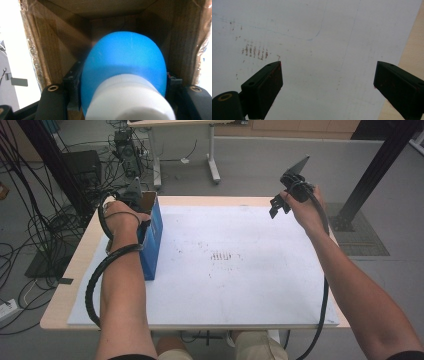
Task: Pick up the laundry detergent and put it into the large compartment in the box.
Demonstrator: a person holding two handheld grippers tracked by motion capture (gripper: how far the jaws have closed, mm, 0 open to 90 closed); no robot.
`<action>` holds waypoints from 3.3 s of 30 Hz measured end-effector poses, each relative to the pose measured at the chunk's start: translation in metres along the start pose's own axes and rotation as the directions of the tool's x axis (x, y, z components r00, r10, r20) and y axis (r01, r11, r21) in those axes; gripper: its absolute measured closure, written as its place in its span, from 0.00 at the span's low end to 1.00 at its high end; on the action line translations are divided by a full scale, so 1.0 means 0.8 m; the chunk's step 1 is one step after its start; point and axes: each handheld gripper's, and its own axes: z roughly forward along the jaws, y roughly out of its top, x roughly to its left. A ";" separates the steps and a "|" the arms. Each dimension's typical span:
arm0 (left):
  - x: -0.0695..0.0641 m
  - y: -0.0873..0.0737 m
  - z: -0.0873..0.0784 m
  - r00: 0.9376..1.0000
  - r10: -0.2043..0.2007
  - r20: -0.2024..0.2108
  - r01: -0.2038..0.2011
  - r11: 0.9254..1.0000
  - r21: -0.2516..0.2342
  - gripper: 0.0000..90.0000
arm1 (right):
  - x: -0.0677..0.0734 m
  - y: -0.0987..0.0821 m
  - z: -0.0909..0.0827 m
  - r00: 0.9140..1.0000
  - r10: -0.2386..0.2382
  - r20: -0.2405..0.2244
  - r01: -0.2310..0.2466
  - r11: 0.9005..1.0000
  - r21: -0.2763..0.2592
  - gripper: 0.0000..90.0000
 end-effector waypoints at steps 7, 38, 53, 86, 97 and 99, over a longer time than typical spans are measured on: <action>0.001 0.000 0.000 1.000 0.001 0.002 -0.001 1.000 -0.001 0.41 | -0.002 -0.001 -0.001 1.000 0.006 -0.004 -0.006 1.000 -0.002 0.10; 0.001 -0.002 0.000 1.000 0.000 0.003 0.000 1.000 -0.007 0.41 | -0.003 -0.002 -0.003 1.000 0.005 -0.002 -0.005 1.000 -0.003 0.10; 0.000 -0.003 0.000 1.000 -0.004 0.003 0.004 1.000 -0.009 0.41 | -0.003 -0.004 -0.005 1.000 0.008 -0.002 -0.008 1.000 -0.006 0.10; -0.001 -0.010 -0.030 1.000 0.009 -0.011 -0.009 0.999 -0.034 0.35 | -0.001 -0.007 -0.008 1.000 -0.014 -0.013 0.014 1.000 -0.018 0.10; -0.005 -0.025 -0.067 0.999 0.039 -0.004 -0.039 0.998 -0.055 0.28 | 0.001 -0.011 -0.010 1.000 -0.018 -0.019 0.018 1.000 -0.021 0.10; -0.005 -0.028 -0.077 0.999 0.043 -0.003 -0.043 0.998 -0.055 0.26 | 0.002 -0.010 -0.008 1.000 -0.019 -0.018 0.019 1.000 -0.017 0.10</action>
